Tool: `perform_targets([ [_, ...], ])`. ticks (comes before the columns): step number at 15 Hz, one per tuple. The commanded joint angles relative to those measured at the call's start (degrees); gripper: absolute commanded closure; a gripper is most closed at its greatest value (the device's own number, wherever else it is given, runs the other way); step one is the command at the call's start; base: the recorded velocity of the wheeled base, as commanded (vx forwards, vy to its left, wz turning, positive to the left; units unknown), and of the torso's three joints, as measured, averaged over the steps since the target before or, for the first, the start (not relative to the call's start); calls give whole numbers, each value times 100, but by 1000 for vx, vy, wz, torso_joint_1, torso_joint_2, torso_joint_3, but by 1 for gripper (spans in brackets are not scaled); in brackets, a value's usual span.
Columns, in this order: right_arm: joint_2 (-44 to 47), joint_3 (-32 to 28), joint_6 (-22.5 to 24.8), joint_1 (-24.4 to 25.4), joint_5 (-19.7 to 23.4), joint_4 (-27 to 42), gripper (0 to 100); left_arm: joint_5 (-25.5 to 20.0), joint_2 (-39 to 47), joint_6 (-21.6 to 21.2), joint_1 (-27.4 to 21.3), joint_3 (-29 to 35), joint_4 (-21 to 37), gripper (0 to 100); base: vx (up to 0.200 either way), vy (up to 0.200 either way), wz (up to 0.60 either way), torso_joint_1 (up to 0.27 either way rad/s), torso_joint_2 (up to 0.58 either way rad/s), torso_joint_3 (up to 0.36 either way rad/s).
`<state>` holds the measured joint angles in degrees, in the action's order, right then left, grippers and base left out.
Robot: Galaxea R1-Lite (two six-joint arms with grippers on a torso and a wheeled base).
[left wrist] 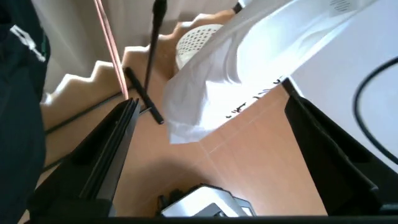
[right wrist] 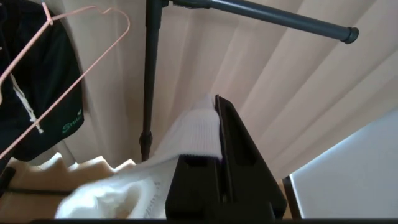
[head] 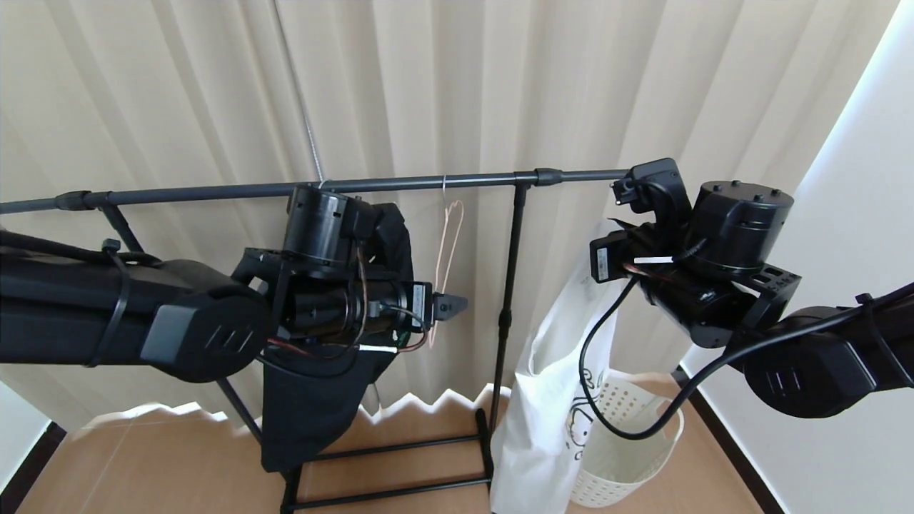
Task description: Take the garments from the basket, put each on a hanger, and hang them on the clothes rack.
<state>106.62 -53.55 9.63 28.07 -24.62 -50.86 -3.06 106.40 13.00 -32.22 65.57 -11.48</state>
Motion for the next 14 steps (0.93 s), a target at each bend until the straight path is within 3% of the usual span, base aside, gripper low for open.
perform_targets([
  [1, 43, -68, 39, -21, 2, -3, 100, 385, 531, -69, 32, 588, 173, 0, 0, 0, 0, 0, 0, 0],
  [3, 26, -15, 118, -21, 2, -64, 100, 1413, 1603, -95, -65, 1836, 542, 0, 0, 0, 0, 0, 0, 0],
  [5, -10, -15, 118, -21, 2, -64, 100, 1818, 2333, -69, -144, 2750, 665, 0, 0, 0, 0, 0, 0, 0],
  [6, -10, -15, 118, -21, 2, -64, 100, 1818, 2333, -69, -144, 2750, 665, 0, 0, 0, 0, 0, 0, 0],
  [8, -62, -6, 118, -21, 2, -73, 100, 2354, 3361, -43, -144, 3990, 683, 0, 0, 0, 0, 0, 0, 0],
  [10, -62, 56, 118, -21, 2, -73, 100, 2565, 3686, -25, -92, 4350, 674, 0, 0, 0, 0, 0, 0, 0],
  [14, -45, 56, 118, -21, 2, -73, 100, 2582, 3774, 98, -83, 4394, 665, 0, 0, 0, 0, 0, 0, 0],
])
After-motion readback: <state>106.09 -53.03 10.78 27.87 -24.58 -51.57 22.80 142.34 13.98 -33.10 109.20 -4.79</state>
